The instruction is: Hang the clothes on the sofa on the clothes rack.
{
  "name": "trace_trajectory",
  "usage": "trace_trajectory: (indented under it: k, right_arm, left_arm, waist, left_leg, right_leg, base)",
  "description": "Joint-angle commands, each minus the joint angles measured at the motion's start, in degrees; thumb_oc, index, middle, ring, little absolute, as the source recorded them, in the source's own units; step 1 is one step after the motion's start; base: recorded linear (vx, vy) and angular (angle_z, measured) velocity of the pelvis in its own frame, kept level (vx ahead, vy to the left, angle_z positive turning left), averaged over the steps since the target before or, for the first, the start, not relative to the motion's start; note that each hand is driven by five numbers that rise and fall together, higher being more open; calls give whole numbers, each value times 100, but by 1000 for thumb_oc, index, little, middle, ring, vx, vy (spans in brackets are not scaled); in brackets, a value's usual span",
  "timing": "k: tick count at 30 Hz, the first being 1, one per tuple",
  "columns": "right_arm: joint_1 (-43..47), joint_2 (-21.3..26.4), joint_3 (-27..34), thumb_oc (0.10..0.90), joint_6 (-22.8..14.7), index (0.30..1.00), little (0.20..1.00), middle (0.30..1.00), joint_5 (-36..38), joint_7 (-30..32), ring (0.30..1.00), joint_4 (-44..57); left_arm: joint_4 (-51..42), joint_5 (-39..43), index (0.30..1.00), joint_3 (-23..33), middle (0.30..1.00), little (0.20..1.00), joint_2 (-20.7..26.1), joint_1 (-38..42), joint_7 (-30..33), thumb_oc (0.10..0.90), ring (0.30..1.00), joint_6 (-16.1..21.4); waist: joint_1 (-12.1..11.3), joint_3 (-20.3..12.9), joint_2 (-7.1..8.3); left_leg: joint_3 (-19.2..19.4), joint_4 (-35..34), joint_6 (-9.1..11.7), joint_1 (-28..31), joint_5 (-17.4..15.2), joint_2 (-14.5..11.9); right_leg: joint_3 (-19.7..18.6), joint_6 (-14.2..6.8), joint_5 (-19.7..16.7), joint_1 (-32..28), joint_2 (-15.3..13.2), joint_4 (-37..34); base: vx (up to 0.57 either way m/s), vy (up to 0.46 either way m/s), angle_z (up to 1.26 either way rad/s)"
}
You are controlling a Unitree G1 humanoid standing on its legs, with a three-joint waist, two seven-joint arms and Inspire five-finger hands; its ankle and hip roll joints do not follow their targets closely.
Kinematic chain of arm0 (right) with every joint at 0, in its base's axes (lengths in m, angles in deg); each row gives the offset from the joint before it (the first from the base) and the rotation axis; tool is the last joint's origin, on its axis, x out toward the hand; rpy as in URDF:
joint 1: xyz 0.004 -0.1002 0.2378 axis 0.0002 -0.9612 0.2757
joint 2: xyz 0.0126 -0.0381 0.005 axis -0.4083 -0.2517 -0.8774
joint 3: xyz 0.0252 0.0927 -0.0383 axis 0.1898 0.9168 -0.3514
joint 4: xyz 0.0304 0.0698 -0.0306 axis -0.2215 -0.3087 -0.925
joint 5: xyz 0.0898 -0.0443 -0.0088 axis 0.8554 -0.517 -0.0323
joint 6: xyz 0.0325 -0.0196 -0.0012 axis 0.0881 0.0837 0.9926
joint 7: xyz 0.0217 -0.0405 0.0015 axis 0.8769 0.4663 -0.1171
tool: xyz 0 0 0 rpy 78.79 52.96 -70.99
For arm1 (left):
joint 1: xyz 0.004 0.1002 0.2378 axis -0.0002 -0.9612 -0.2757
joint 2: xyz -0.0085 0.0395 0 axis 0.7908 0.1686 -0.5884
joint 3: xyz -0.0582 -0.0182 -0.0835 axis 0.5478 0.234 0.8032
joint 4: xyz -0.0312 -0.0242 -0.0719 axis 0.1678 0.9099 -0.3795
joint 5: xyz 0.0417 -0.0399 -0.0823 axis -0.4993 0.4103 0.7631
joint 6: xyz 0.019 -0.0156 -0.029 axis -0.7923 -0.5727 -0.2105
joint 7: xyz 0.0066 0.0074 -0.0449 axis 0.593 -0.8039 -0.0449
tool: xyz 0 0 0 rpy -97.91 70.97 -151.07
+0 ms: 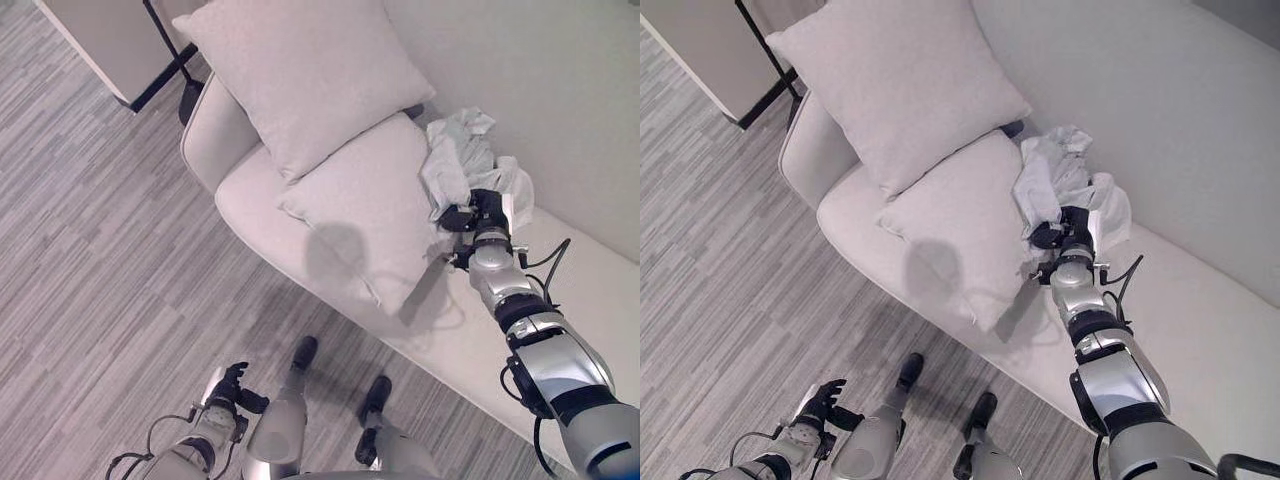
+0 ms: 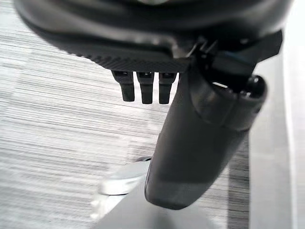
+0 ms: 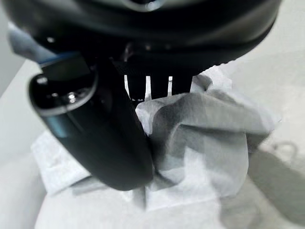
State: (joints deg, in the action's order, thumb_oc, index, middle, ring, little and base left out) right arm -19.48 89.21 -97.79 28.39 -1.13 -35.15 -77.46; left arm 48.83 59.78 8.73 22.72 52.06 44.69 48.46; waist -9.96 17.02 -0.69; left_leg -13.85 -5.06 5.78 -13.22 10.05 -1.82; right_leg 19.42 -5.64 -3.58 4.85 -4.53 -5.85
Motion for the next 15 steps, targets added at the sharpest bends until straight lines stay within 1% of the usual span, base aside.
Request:
trace_trajectory:
  k: [1,3,4,6,8,9,10,11,12,13,14,15]
  right_arm:
    - [-273,44,-101,400,-294,300,300,300,-412,33,300,640]
    - [-496,89,91,400,-320,300,300,300,-443,87,300,831]
    - [-720,141,273,400,-361,300,300,300,-452,129,300,1094]
    - [-842,160,387,400,-378,300,300,300,-447,149,300,1239]
    - [-1075,225,653,400,-433,300,300,300,-440,243,300,1601]
    - [-1303,262,969,400,-530,300,300,300,-361,333,300,1904]
    - [-1306,262,971,400,-529,300,300,300,-361,334,300,1907]
    - [-1452,352,1256,400,-645,300,300,300,-333,467,300,2298]
    - [-1483,352,1272,400,-629,300,300,300,-341,469,300,2330]
    - [-1743,618,1625,400,-655,300,300,300,-368,573,300,2624]
    - [-1996,910,2103,400,-809,300,300,300,-572,818,300,2837]
    - [-2051,902,2128,400,-802,300,300,300,-584,822,300,2866]
  left_arm:
    - [456,-62,900,-41,900,900,138,118,93,800,900,-12]
    - [465,-104,900,3,900,900,132,87,82,800,900,-8]
    - [472,-146,900,59,900,900,118,49,59,800,900,-26]
    - [477,-170,900,89,900,900,113,21,51,800,900,-28]
    - [477,-242,900,135,900,900,107,-33,52,800,900,-33]
    - [464,-298,900,173,900,900,90,-95,59,800,900,-19]
    - [464,-298,900,171,900,900,90,-96,59,800,900,-19]
    - [435,-313,900,250,900,900,94,-145,74,800,900,-10]
    - [433,-314,900,239,900,900,94,-153,75,800,900,-11]
    - [-119,-470,900,254,900,900,116,-571,140,800,900,25]
    - [-685,-577,900,183,900,900,79,-1253,-17,800,900,182]
    - [-723,-575,900,158,900,900,97,-1294,-22,800,900,169]
  waist:
    - [25,-434,263]
    - [80,-493,259]
    - [145,-566,254]
    - [172,-603,249]
    - [236,-696,221]
    - [273,-786,182]
    - [270,-783,182]
    - [330,-885,144]
    - [315,-877,144]
    - [253,-891,107]
    - [130,-943,76]
    - [117,-951,77]
  left_leg:
    - [314,6,-63,49,-463,137]
    - [385,6,-75,150,-507,112]
    - [462,6,-83,263,-556,91]
    - [494,6,-86,321,-576,83]
    - [564,6,-96,448,-624,54]
    - [620,6,-101,584,-666,33]
    - [622,6,-101,588,-667,33]
    - [662,6,-114,705,-711,25]
    - [669,6,-114,724,-718,23]
    - [657,6,-134,753,-729,35]
    - [595,6,-152,822,-729,43]
    - [589,6,-151,840,-733,43]
  right_leg:
    - [-398,-109,65,151,-241,85]
    - [-461,-111,75,89,-244,85]
    - [-517,-115,94,16,-242,85]
    - [-541,-117,105,-28,-243,85]
    - [-604,-123,133,-122,-242,85]
    - [-645,-124,162,-223,-250,85]
    - [-647,-124,162,-225,-250,85]
    - [-686,-126,192,-313,-258,85]
    - [-693,-126,195,-329,-256,85]
    - [-668,-127,206,-373,-270,85]
    - [-613,-131,271,-489,-272,85]
    - [-607,-131,276,-509,-271,85]
  base:
    - [12,7,-13]
    - [20,4,-15]
    - [21,2,-18]
    - [19,-4,-20]
    - [27,-7,-23]
    - [25,-1,-17]
    - [32,3,-18]
    - [13,-2,-23]
    - [13,-25,-24]
    - [-1,-74,-17]
    - [-1,-75,-4]
    - [6,-91,12]
